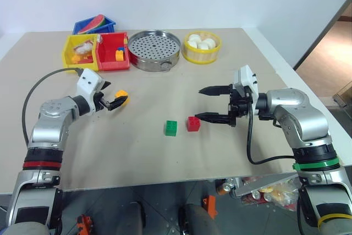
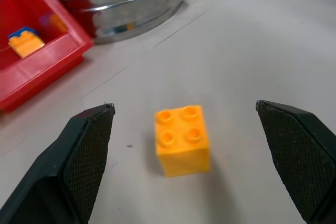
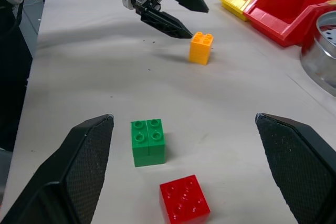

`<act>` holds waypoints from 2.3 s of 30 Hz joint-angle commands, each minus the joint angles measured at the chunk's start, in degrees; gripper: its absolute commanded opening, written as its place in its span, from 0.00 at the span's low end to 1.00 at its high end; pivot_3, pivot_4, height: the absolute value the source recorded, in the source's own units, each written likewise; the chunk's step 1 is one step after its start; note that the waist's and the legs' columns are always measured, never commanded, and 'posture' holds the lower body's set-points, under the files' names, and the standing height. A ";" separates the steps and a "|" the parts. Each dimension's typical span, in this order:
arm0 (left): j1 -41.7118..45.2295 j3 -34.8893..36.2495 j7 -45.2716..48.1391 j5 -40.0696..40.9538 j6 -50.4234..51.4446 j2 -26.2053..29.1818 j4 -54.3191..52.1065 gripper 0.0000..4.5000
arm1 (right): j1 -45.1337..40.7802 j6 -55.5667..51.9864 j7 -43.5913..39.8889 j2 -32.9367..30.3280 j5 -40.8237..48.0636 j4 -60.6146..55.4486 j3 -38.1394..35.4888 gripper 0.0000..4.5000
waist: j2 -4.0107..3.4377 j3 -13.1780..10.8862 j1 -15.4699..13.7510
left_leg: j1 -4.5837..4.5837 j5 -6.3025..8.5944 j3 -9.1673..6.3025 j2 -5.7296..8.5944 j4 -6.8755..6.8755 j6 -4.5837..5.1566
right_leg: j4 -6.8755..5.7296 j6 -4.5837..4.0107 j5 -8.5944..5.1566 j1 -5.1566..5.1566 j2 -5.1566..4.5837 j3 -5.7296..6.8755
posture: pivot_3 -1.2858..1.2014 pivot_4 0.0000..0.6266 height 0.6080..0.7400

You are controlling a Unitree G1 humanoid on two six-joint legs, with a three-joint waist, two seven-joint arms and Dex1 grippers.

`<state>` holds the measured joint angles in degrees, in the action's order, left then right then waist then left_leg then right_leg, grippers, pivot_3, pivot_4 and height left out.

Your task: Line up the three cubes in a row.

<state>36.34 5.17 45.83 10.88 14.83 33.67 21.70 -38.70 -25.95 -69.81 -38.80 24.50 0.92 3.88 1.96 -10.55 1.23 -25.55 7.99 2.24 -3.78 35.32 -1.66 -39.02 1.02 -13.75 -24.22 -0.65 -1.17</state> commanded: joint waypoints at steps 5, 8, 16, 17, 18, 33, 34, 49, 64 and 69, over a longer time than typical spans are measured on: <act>4.17 -1.56 -0.99 -1.74 -2.89 -2.36 8.12 0.99 | 0.22 0.89 -0.23 -2.26 0.06 -1.77 -1.63 1.00 | 0.00 0.00 -0.01 | 0.00 0.00 0.01 0.01 0.00 0.00 | 0.00 0.01 0.01 0.00 -0.01 -0.01 | 0.52 0.24 1.00; 5.07 -1.79 -1.57 -2.03 -1.74 -3.25 10.58 0.99 | 0.34 0.90 -0.14 -2.51 0.18 -1.84 -1.66 1.00 | 0.00 0.00 -0.01 | 0.00 0.00 0.01 0.01 0.00 0.00 | 0.00 0.01 0.01 0.00 0.00 0.00 | 0.52 0.24 1.00; 7.61 -3.12 -3.92 -3.50 -1.14 -5.01 16.69 0.75 | 0.56 0.93 -0.20 -3.02 0.22 -1.84 -1.73 1.00 | 0.00 0.00 0.02 | -0.01 0.00 0.01 0.01 0.00 0.00 | 0.00 0.02 0.02 0.00 0.01 0.00 | 0.52 0.24 1.00; 7.67 -3.02 -4.27 -3.54 -1.21 -5.18 16.97 0.69 | 0.58 0.94 -0.23 -3.08 0.23 -1.83 -1.72 1.00 | 0.01 0.00 0.02 | -0.01 0.00 0.01 0.01 0.00 -0.01 | 0.00 0.02 0.02 0.00 0.01 -0.01 | 0.52 0.24 1.00; 7.73 -3.16 -4.34 -3.82 -1.51 -5.23 17.21 0.61 | 0.57 1.01 -0.25 -3.10 0.20 -1.77 -1.70 1.00 | 0.01 0.00 0.01 | -0.01 0.00 0.01 0.01 0.00 -0.01 | 0.00 0.02 0.01 0.00 0.01 0.00 | 0.52 0.24 1.00; -2.91 -8.75 15.07 -0.79 -8.30 0.58 -3.05 0.30 | 0.35 1.01 -0.72 -2.84 0.50 -1.94 -1.29 1.00 | 0.00 0.00 0.12 | -0.01 0.05 0.06 0.00 -0.05 -0.08 | 0.00 -0.03 -0.03 -0.05 0.00 -0.06 | 0.52 0.24 1.00; -4.47 -8.76 18.15 1.43 -7.42 1.11 -6.36 0.30 | 0.34 0.97 -0.84 -2.90 0.48 -1.98 -1.20 1.00 | -0.01 0.00 0.07 | -0.02 0.06 0.06 -0.01 -0.07 -0.09 | 0.01 -0.05 -0.04 -0.07 0.01 -0.06 | 0.52 0.24 1.00; -4.98 -14.96 31.22 2.15 -9.09 2.22 -6.76 0.30 | 0.41 0.50 -1.52 -3.55 -0.04 -2.41 -0.98 1.00 | 0.00 0.00 -0.02 | -0.01 0.04 0.08 -0.01 0.07 -0.06 | 0.00 -0.20 -0.07 -0.03 -0.04 -0.04 | 0.52 0.24 1.00; -3.03 -16.61 30.14 -2.14 -14.85 0.03 1.34 0.30 | 1.71 -0.69 -0.81 -4.49 0.60 -4.36 -1.60 1.00 | -0.01 0.00 -0.03 | -0.02 0.03 0.03 -0.02 0.08 -0.04 | 0.00 -0.23 -0.07 -0.02 -0.01 -0.03 | 0.52 0.24 1.00; -1.04 -16.41 29.85 -2.61 -14.75 -0.77 3.44 0.53 | 1.69 -0.83 -0.80 -4.36 0.65 -4.20 -1.52 1.00 | -0.01 0.01 -0.12 | -0.01 -0.03 0.03 0.02 0.12 0.05 | 0.00 -0.25 -0.04 0.02 -0.07 -0.02 | 0.52 0.24 1.00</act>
<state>34.19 -11.03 76.48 9.32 0.31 32.83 24.47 -36.66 -26.94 -70.73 -42.44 24.47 -1.13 3.90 1.95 -10.54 1.12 -25.57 7.93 2.27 -3.74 35.45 -1.57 -39.02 0.77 -13.76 -24.19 -0.76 -1.18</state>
